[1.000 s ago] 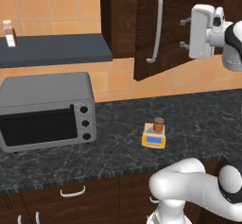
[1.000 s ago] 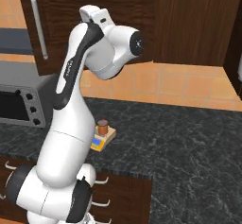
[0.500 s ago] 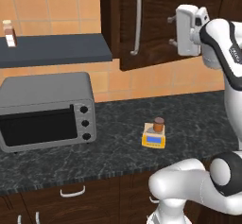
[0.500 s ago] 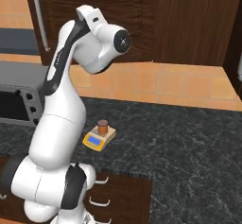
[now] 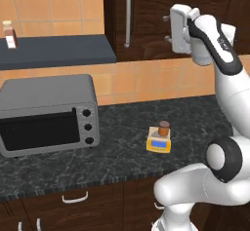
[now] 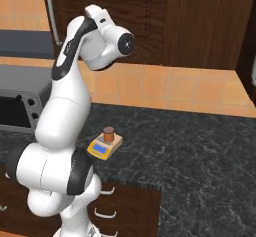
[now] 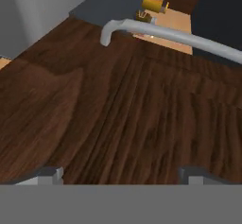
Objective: Pick the jam and place it on the digital scale for weighing, and close the cabinet.
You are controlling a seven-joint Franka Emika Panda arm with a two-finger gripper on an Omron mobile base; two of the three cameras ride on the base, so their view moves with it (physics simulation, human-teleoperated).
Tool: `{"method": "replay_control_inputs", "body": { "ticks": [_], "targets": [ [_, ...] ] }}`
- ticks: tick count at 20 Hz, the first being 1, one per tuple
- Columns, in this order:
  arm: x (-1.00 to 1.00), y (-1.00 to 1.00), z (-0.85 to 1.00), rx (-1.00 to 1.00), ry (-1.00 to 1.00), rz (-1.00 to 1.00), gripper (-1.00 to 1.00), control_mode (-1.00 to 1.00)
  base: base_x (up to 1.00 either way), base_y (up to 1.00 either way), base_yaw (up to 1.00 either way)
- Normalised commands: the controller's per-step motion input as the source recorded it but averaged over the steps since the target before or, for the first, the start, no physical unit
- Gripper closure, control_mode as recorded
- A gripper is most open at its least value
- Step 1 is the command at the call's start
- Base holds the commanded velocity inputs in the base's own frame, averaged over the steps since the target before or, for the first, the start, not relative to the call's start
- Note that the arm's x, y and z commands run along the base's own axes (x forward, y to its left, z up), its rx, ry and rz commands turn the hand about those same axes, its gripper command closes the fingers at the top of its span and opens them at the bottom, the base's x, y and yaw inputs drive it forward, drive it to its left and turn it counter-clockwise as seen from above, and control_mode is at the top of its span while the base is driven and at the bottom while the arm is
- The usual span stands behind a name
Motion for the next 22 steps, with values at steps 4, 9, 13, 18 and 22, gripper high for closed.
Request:
{"method": "replay_control_inputs", "body": {
  "ticks": [4,9,13,18,22],
  "targets": [
    [0.91,0.00,-0.27,0.00,0.00,-0.01,-1.00,-1.00,0.00,0.00,0.00],
    [-0.61,-0.10,0.00,0.00,-0.15,0.00,-1.00,-1.00,0.00,0.00,0.00],
    [-1.00,-0.03,-0.05,0.02,-0.27,-0.02,-1.00,-1.00,0.00,0.00,0.00],
    [-0.12,0.06,-0.52,0.05,-0.22,-0.15,-1.00,-1.00,0.00,0.00,0.00],
    [1.00,0.31,-0.53,0.00,-0.13,-0.16,-1.00,-1.00,0.00,0.00,0.00]
  ]
}}
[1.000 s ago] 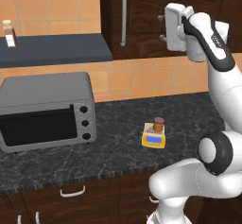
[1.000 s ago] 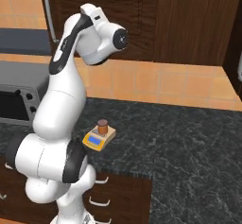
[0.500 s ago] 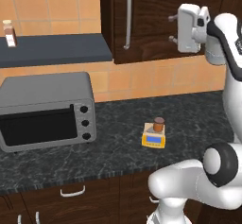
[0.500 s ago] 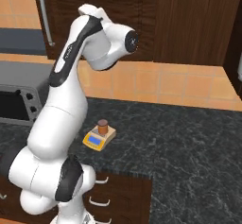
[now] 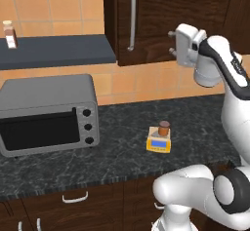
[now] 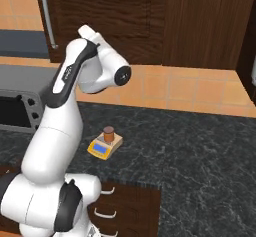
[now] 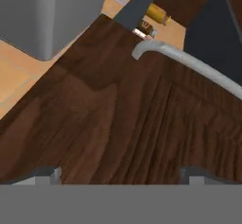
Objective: Pick the jam and place it on the digital scale for weighing, and close the cabinet.
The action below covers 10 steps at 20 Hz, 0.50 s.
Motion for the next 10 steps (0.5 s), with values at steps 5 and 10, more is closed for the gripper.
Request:
{"method": "replay_control_inputs", "body": {
  "ticks": [5,10],
  "targets": [
    [1.00,0.33,-0.60,0.00,-0.09,-0.12,-1.00,-1.00,0.00,0.00,0.00],
    [1.00,0.36,-0.72,0.00,-0.03,-0.09,-1.00,-1.00,0.00,0.00,0.00]
  ]
}}
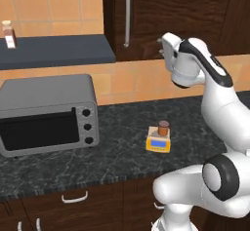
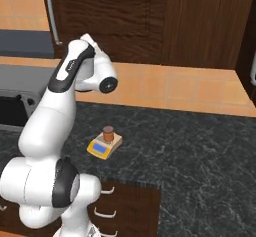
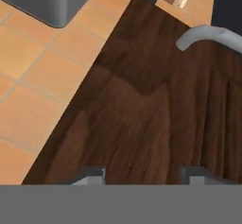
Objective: Pick the jam and place it on the digital scale for weighing, and close the cabinet.
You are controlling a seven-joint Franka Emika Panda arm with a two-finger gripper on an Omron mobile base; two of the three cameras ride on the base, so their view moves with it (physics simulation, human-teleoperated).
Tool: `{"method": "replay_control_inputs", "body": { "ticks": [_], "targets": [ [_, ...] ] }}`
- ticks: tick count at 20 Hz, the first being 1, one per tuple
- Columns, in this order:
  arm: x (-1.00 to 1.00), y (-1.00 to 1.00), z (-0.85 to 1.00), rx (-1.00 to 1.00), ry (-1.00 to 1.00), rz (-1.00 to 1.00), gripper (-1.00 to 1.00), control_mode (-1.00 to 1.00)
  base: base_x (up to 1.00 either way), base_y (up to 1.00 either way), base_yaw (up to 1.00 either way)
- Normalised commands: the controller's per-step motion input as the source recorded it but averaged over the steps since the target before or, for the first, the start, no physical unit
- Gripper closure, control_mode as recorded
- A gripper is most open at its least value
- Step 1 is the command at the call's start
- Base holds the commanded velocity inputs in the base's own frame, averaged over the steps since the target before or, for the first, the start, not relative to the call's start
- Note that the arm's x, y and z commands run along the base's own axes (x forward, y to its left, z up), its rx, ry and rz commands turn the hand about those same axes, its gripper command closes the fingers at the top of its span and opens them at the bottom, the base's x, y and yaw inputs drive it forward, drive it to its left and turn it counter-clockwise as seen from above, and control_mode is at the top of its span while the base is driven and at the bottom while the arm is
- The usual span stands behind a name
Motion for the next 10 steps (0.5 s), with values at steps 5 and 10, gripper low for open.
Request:
{"method": "replay_control_inputs", "body": {
  "ticks": [5,10],
  "targets": [
    [1.00,0.20,-0.44,0.01,0.00,-0.08,-1.00,-1.00,0.00,0.00,0.00],
    [1.00,0.00,-0.03,0.02,0.02,-0.05,-1.00,-1.00,0.00,0.00,0.00]
  ]
}}
